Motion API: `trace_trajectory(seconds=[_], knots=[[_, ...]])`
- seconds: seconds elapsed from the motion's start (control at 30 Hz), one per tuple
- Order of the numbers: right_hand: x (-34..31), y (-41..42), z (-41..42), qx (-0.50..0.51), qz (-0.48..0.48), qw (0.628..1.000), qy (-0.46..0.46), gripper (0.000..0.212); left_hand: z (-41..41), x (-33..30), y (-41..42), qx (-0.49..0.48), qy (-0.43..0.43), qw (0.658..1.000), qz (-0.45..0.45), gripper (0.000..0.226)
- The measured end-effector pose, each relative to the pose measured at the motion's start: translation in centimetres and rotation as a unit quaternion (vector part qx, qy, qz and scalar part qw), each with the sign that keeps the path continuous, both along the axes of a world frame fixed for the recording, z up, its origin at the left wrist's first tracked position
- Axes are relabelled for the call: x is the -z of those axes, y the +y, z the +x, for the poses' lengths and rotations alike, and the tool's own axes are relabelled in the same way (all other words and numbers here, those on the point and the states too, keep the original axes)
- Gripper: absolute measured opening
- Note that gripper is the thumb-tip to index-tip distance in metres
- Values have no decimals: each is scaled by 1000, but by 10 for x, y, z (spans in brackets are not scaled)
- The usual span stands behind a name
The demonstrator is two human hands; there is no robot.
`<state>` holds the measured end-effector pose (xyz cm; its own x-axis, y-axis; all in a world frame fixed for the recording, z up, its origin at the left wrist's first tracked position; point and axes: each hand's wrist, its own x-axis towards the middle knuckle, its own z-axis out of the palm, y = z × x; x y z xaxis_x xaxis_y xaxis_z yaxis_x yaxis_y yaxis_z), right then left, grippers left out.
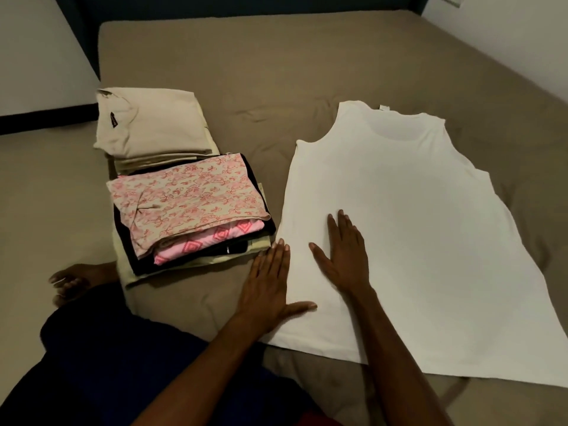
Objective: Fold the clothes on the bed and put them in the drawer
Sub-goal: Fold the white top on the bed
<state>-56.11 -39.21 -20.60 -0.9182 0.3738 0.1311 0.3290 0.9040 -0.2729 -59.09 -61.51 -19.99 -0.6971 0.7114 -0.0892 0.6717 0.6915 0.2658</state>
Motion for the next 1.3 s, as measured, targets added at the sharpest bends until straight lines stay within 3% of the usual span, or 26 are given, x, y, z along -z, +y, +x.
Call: trace_trajectory(seconds=[0.13, 0.33, 0.43, 0.6, 0.73, 0.83, 1.0, 1.13, 1.3], knots=[[-5, -2, -7, 30, -24, 999, 4, 93, 14, -19, -13, -17, -34, 995, -88, 154], [-5, -17, -61, 10, -47, 998, 30, 97, 31, -40, -30, -36, -101, 986, -131, 166], [-5, -30, -110, 7, -58, 998, 10, 92, 33, -43, -35, -101, -99, 988, -56, 150], [-24, -28, -191, 74, 37, 996, 43, 59, 20, -32, -42, -250, -167, 950, 80, 64], [-32, -16, -231, 146, -51, 988, 12, 60, 23, -28, -47, -305, -254, 904, 157, 36], [-32, -2, -249, 179, -80, 980, 30, 56, 26, -22, -53, -324, -309, 864, 229, 29], [-24, 2, -262, 177, 5, 983, 40, 44, 18, -20, -55, -338, -422, 803, 248, 38], [-22, 6, -269, 157, 24, 985, 73, 34, 12, -19, -57, -300, -447, 808, 238, 45], [-35, 9, -270, 196, -85, 972, 96, 29, 10, -26, -44, -293, -399, 838, 229, 43]])
